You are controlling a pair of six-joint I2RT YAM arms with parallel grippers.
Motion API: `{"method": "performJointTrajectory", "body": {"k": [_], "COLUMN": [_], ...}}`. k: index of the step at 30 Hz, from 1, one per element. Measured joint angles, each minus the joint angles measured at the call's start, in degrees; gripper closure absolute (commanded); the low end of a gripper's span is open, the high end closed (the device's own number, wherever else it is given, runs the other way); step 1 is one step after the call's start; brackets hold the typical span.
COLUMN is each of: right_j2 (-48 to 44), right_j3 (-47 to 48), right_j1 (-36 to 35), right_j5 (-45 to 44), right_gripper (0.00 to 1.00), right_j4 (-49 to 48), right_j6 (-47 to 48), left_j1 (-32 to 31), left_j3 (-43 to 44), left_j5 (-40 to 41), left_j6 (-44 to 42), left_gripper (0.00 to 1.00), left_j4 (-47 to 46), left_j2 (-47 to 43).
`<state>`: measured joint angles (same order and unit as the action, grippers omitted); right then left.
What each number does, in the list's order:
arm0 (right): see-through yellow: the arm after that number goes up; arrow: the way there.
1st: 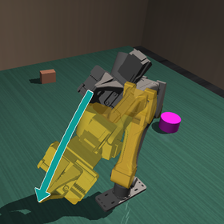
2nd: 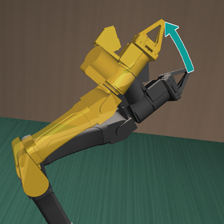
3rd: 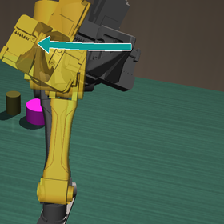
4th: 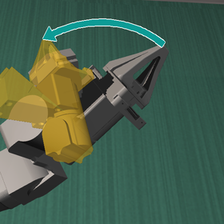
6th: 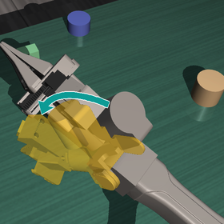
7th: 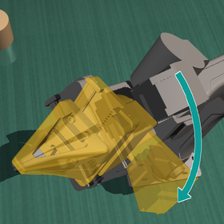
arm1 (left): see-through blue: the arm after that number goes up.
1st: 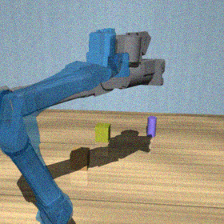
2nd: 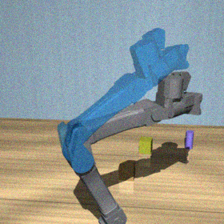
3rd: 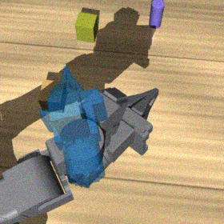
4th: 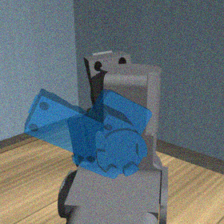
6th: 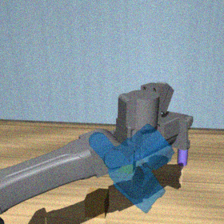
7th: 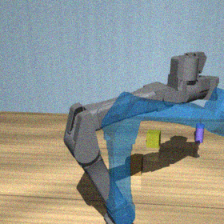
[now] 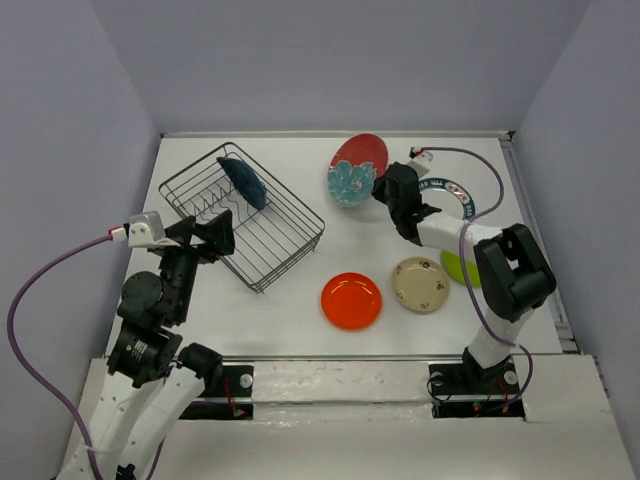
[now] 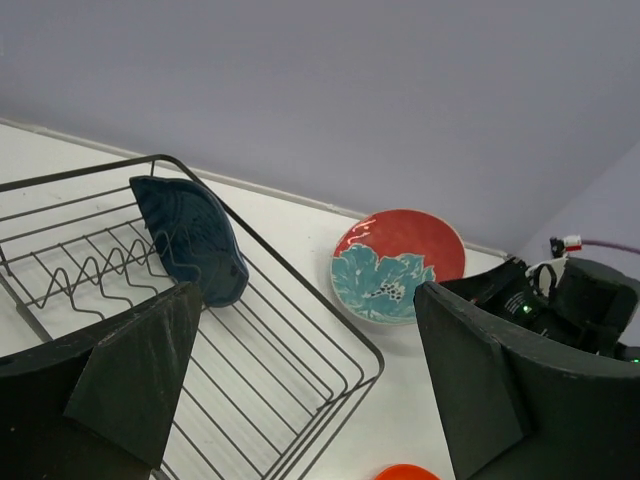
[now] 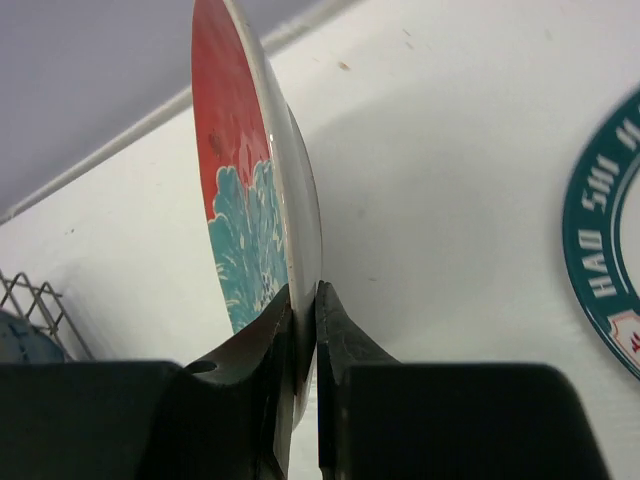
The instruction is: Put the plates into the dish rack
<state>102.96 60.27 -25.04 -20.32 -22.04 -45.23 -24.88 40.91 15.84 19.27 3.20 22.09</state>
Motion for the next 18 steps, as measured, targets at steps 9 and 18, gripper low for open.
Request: {"method": "performJointTrajectory", "body": {"k": [9, 18], "right_j2": [-4.1, 4.9], "right_j3": [12.1, 27.0], "right_j1": [-19.9, -31.8], "right_j5": [-16.3, -21.7], "right_gripper": [0.93, 0.93], "right_j4": [-7.1, -20.2], "right_j6": [39.9, 66.8], "left_j1": [0.3, 0.6], "left_j3": [-0.1, -0.1], "left_j5": [0.6, 3.1], "left_j6": [-0.6, -1.0], "left_gripper": [0.01, 0.01], "left_j4": [-0.2, -0.3], "left_j2": [-2.1, -5.0]}}
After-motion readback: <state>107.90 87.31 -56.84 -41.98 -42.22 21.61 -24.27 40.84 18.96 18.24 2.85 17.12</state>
